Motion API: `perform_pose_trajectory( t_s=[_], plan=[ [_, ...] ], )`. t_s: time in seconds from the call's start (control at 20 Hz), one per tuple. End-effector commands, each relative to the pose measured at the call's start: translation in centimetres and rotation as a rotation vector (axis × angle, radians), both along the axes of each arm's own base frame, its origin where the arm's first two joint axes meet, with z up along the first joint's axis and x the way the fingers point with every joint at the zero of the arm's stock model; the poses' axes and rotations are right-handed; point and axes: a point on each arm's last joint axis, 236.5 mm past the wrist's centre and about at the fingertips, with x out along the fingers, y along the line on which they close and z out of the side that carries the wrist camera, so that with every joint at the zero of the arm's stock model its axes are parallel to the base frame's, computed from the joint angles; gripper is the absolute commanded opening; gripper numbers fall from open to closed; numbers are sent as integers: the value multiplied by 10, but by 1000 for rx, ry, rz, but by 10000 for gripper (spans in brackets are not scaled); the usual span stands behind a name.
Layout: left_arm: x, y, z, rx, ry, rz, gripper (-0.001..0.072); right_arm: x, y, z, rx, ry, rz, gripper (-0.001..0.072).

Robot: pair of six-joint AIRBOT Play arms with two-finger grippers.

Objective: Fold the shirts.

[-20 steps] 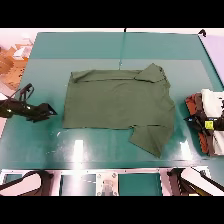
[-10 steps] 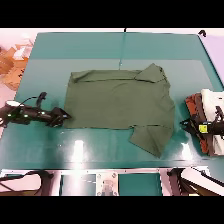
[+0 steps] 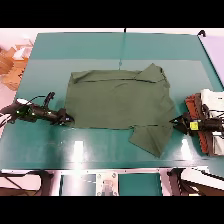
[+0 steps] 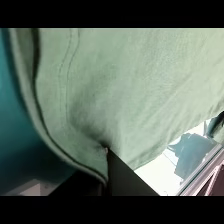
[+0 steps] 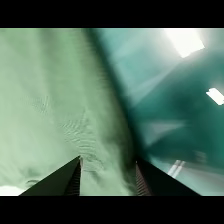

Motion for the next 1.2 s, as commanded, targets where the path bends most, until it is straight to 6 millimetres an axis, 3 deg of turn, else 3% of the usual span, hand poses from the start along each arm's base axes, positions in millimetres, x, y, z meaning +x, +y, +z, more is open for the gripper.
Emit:
perform_pose_trajectory(
  t_s=[0.0, 0.25, 0.3, 0.35, 0.4, 0.45, 0.55, 0.6, 0.7, 0.75, 0.85, 0.95, 1.0, 1.1, 1.15],
  plan=[
    [2, -1, 3, -9, -5, -5, 34, -6, 12, -18, -3, 48, 68, 429],
    [2, -1, 3, -9, -6, -5, 33, -9, 25, -14, 30, 46, 114, 410],
    [2, -3, 6, -19, -5, -10, 29, -8, 27, -11, 39, 33, 129, 315],
    [2, -4, 12, -32, -6, -26, 24, -6, 29, -6, 53, 14, 150, 159],
    [6, -6, 22, -49, -18, -48, 23, 2, 30, 3, 74, -6, 153, 18],
    [15, -7, 40, -60, -46, -63, 23, 14, 30, 18, 93, -44, 152, 18],
    [39, -4, 91, -51, -158, -76, 23, 53, 25, 69, 112, -190, 142, 17],
    [52, -2, 129, -37, -249, -87, 23, 75, 21, 105, 103, -290, 139, 17],
    [70, -1, 220, 8, -469, -106, 23, 114, 11, 202, 35, -525, 125, 17],
    [73, -1, 271, 34, -593, -112, 23, 125, 9, 255, -16, -652, 125, 17],
    [64, -5, 388, 112, -910, -125, 23, 127, 16, 371, -143, -911, 141, 17],
    [29, -12, 505, 196, -1232, -95, 24, 104, 32, 478, -307, -1151, 141, 17],
    [1, -17, 561, 231, -1396, -67, 24, 85, 43, 529, -391, -1271, 125, 17],
    [-60, -26, 646, 277, -1664, -4, 24, 39, 62, 613, -558, -1488, 76, 18],
    [-87, -28, 676, 297, -1763, 34, 25, 17, 71, 644, -638, -1575, 49, 18]
  ],
)
